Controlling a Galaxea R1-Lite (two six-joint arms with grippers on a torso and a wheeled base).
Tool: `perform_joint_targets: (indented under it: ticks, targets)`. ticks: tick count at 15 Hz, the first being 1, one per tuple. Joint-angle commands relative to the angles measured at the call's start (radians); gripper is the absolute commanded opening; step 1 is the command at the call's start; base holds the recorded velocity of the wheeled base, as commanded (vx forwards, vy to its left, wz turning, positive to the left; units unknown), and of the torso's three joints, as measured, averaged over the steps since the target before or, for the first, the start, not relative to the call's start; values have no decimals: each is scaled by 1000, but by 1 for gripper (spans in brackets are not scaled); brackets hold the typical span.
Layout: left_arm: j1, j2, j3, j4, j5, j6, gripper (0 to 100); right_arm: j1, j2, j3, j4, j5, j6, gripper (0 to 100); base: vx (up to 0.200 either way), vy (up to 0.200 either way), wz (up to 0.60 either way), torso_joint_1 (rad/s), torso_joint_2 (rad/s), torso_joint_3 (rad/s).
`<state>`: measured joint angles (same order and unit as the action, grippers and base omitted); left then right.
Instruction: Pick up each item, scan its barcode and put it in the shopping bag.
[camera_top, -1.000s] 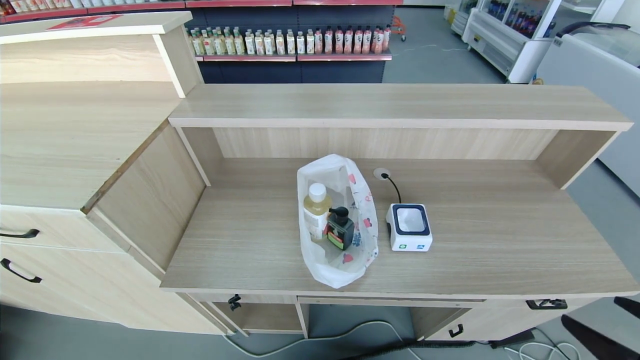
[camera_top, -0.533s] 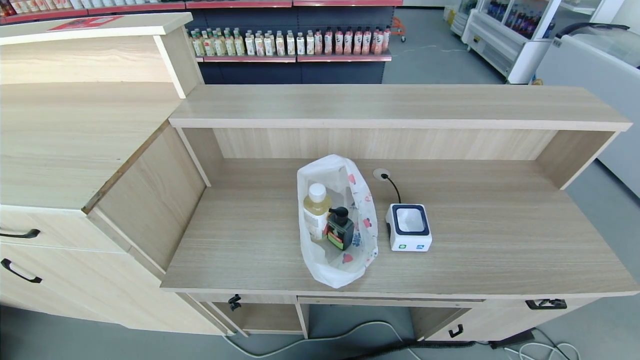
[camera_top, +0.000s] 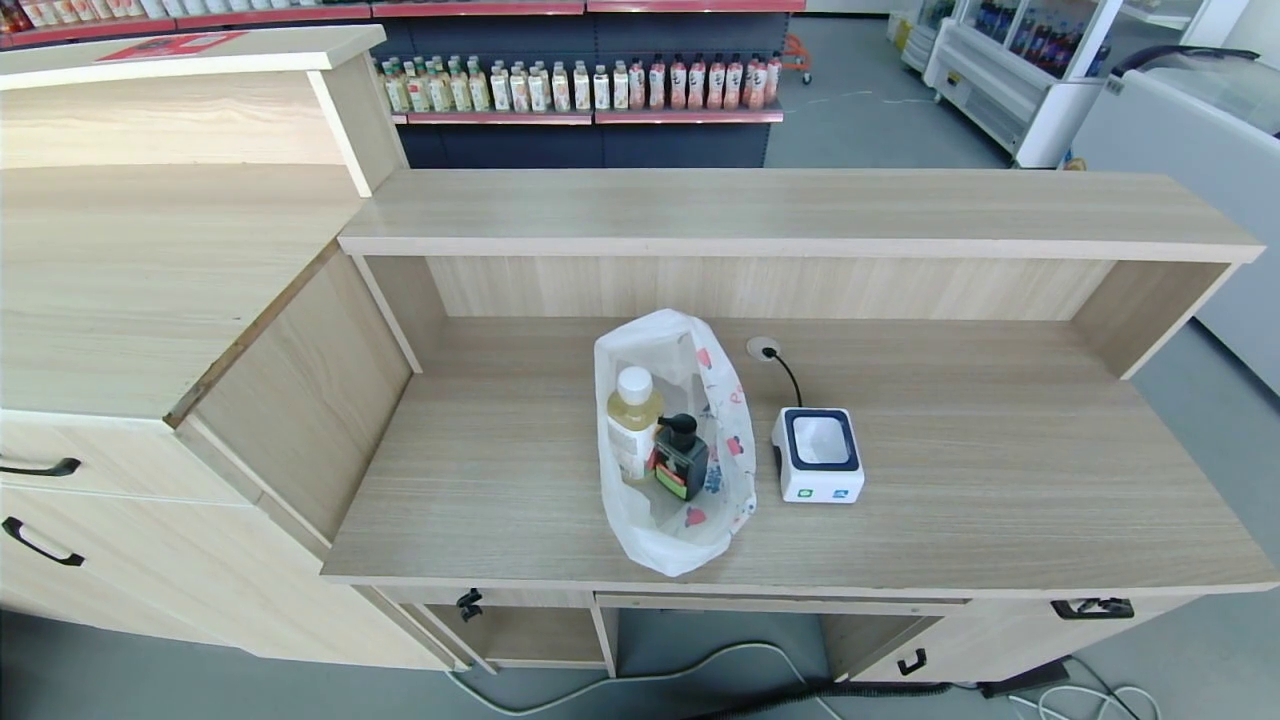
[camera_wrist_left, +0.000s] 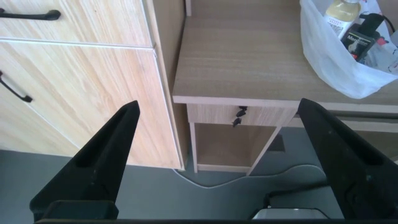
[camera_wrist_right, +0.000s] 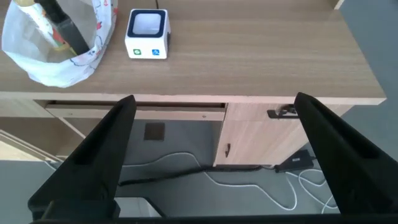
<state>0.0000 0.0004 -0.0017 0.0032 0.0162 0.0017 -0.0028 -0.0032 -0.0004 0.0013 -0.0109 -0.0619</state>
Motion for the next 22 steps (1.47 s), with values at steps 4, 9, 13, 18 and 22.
perform_joint_targets:
  ticks: [4, 9, 13, 18, 22]
  targets:
    - [0, 0, 0, 0, 1, 0, 100, 0, 3, 0, 3, 0, -1, 100, 0, 0, 0, 0, 0, 0]
    - [5, 12, 0, 0, -1, 3, 100, 0, 3, 0, 5, 0, 2, 100, 0, 0, 0, 0, 0, 0]
    - [5, 7, 0, 0, -1, 3, 100, 0, 3, 0, 5, 0, 2, 100, 0, -200, 0, 4, 5, 1]
    - [5, 1, 0, 0, -1, 4, 100, 0, 3, 0, 5, 0, -1, 100, 0, -200, 0, 5, 6, 2]
    - [5, 1, 0, 0, -1, 3, 100, 0, 3, 0, 5, 0, -3, 100, 0, -200, 0, 4, 2, 2]
